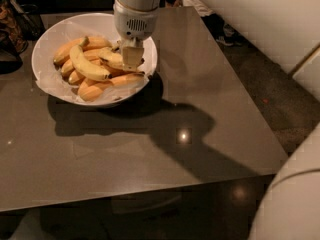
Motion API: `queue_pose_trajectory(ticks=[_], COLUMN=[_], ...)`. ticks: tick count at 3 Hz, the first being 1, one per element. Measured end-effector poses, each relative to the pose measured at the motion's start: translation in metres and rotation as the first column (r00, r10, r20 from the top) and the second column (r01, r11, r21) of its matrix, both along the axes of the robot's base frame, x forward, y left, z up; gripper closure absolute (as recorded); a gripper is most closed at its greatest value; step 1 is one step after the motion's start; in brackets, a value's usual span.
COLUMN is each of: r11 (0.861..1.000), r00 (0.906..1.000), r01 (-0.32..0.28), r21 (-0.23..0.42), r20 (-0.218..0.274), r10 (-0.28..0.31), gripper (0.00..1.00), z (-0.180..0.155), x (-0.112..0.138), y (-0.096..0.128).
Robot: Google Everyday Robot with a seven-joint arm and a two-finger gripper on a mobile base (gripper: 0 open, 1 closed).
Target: Pick banana from white bowl
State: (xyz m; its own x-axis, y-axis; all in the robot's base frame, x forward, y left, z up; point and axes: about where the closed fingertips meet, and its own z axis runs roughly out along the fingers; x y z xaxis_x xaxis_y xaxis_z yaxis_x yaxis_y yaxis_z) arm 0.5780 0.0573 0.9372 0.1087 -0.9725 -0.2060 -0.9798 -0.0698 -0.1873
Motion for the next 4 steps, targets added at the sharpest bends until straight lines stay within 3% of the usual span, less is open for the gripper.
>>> queue_pose_trajectory(ticks=[2, 3, 4], r11=[0.997, 0.996, 0.995], r00=[0.9942, 0.9936, 0.9832], r01=[-0.042, -0.044, -0.071], r21=[0.071, 0.073, 0.065], r20=[0.101, 0.107, 0.173], r10=[0.035, 0.036, 0.059], gripper=[1.00, 1.00, 1.00], z=[0.029, 0.030, 0.052], x=[-0.002, -0.001, -0.007], y=[-0.016, -0.016, -0.006])
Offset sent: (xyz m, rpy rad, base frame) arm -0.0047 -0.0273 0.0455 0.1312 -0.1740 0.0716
